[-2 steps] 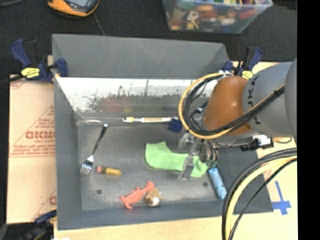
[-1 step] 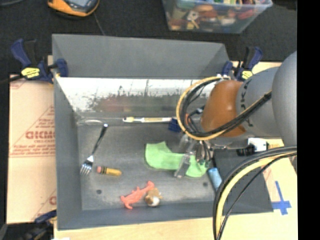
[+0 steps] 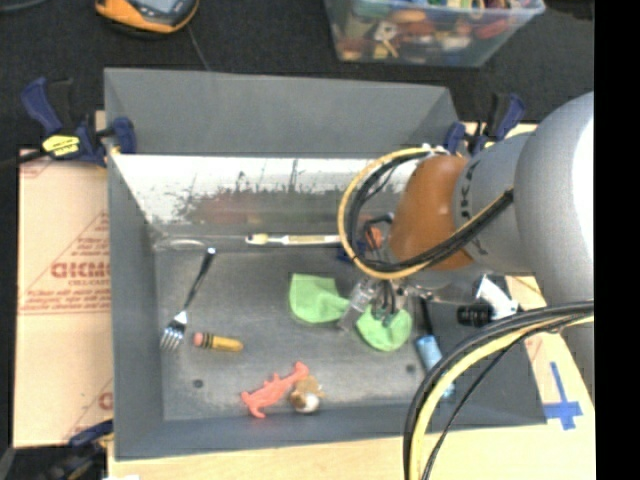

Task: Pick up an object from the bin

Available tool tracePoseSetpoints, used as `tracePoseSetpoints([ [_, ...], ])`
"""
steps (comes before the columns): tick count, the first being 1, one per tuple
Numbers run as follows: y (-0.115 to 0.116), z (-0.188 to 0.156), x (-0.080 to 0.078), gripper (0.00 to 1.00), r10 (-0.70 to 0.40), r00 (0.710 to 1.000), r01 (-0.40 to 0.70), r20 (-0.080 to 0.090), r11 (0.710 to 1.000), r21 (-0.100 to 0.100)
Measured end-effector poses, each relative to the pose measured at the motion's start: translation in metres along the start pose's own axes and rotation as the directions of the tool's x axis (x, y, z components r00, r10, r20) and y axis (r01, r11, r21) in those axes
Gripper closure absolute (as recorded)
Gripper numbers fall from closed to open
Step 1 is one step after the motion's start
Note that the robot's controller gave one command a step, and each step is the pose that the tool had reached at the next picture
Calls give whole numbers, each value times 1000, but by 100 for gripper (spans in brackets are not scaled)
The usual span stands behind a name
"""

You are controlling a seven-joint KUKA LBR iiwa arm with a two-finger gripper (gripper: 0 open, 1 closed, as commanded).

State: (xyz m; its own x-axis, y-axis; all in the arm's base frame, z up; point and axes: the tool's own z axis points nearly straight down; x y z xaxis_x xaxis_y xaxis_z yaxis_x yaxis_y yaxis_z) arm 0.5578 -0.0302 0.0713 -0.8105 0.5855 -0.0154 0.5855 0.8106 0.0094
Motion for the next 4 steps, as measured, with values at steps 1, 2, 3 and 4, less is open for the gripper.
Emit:
tracePoseSetpoints([
  [1, 0, 0, 0, 100, -1, 1000, 1, 0, 1000, 0],
  [2, -2, -23, 3, 100, -2, 1000, 2, -12, 1000, 7],
  [3, 0, -66, 0, 100, -1, 1000, 1, -4, 1000, 2],
  [4, 0, -88, -2, 100, -5, 1000, 5, 1, 1000, -1],
])
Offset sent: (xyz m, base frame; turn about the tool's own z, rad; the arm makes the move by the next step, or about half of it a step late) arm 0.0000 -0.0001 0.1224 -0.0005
